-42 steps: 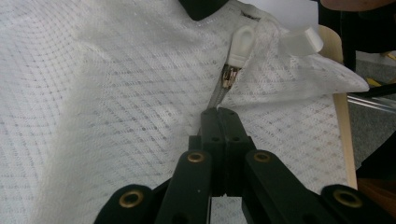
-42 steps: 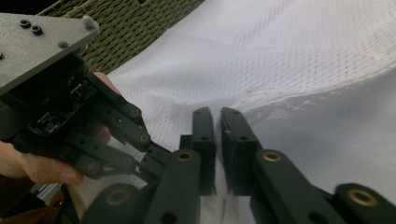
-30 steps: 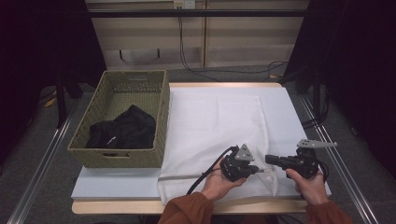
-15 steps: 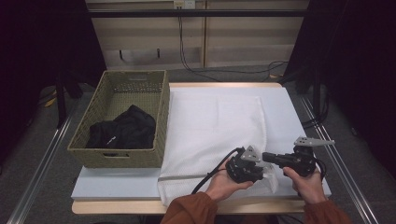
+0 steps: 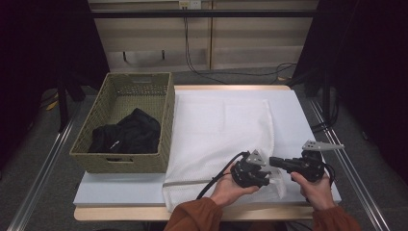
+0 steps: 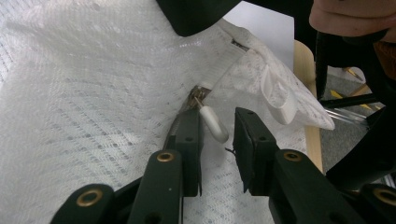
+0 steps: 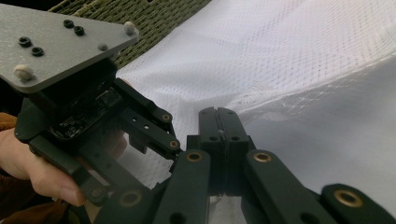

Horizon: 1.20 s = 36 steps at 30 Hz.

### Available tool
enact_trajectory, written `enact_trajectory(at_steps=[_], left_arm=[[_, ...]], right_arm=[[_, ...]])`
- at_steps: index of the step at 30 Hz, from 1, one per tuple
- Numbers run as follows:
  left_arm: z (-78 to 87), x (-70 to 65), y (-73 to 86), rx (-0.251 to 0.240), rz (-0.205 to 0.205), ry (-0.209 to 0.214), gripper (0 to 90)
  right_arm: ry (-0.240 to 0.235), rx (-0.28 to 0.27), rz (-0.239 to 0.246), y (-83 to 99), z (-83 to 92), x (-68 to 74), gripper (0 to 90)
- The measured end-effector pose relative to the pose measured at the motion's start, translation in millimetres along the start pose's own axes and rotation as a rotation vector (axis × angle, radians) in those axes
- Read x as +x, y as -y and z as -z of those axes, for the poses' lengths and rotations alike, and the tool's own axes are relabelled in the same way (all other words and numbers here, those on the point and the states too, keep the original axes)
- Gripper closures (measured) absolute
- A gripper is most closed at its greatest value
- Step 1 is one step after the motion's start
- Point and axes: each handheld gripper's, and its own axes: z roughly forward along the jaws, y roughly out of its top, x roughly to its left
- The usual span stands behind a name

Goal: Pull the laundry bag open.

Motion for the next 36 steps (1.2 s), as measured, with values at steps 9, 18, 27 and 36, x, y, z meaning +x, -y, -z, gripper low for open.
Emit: enact_trajectory(at_steps=[9, 18, 27, 36], left_arm=[[2.3, 3.6, 3.5, -0.014, 0.030, -0.011, 86.7], [14.0, 5.9, 2.2, -0.061, 0.053, -0.017, 86.8], [15.2, 5.6, 4.6, -0.065, 0.054, -0.016, 86.4], [13.2, 7.3, 3.7, -0.069, 0.050, -0.024, 83.1]], right_arm=[[-0.004, 0.006, -0.002, 4.2, 3.3, -3.1, 83.1], [-0.007, 0.023, -0.023, 15.1, 7.0, -5.7, 68.0], [-0.030, 0.049, -0.019, 19.4, 5.0, -1.1, 85.4], [-0.048, 0.053, 0.012, 17.6, 3.8, 2.1, 86.4]])
